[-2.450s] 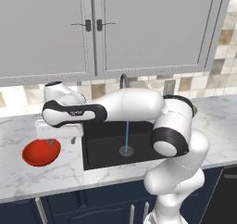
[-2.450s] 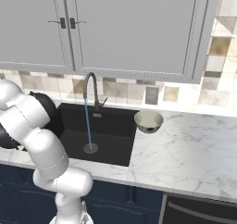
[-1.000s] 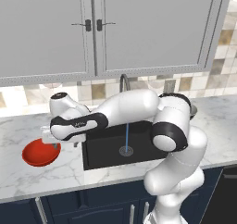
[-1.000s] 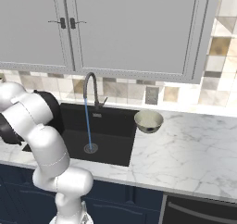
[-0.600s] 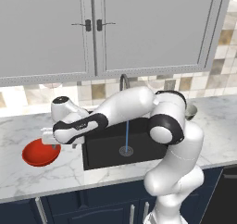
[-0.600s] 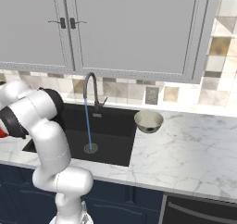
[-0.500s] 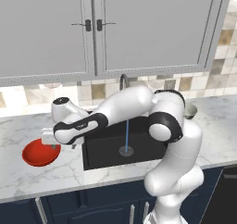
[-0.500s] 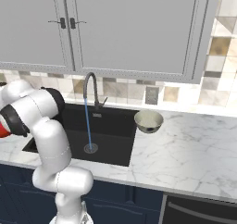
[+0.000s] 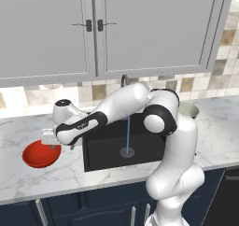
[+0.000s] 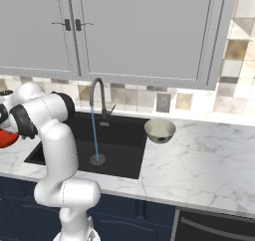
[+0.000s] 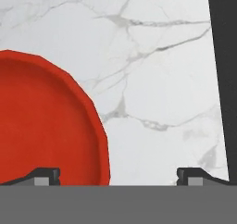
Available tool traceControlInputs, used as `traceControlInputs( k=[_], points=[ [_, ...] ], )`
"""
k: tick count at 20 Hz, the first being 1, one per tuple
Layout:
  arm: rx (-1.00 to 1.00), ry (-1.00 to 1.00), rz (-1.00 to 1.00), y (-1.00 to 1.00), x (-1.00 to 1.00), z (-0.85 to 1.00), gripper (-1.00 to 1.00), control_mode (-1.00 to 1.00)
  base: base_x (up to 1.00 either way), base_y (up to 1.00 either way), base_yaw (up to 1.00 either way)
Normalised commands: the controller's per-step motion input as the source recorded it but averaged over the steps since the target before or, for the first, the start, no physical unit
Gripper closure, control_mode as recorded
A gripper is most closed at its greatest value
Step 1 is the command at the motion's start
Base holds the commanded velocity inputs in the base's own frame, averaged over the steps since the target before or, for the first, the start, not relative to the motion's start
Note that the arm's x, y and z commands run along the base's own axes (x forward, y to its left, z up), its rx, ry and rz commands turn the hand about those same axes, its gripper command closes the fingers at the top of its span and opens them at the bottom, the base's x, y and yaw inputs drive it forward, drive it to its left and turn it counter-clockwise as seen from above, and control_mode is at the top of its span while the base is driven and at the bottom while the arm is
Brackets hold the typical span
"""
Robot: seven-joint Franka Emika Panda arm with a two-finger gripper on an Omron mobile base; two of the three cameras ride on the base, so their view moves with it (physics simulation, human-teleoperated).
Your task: Rinse each bowl for a few seconds and place them down in the sink or on the counter.
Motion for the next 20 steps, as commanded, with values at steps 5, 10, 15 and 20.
traceControlInputs(
  k=[5, 10, 15, 20],
  points=[
    [0.01, 0.0, -0.01, 0.16, 0.15, -0.11, -1.0, -1.0, 0.0, 0.0, 0.0],
    [0.0, 0.02, -0.01, 0.32, 0.06, -0.18, -1.0, -1.0, 0.0, 0.0, 0.0],
    [0.0, 0.03, 0.0, 0.26, 0.05, -0.22, -1.0, -1.0, 0.0, 0.0, 0.0],
    [0.0, 0.03, 0.0, 0.15, 0.1, -0.24, 1.0, -1.0, 0.0, 0.0, 0.0]
  ],
)
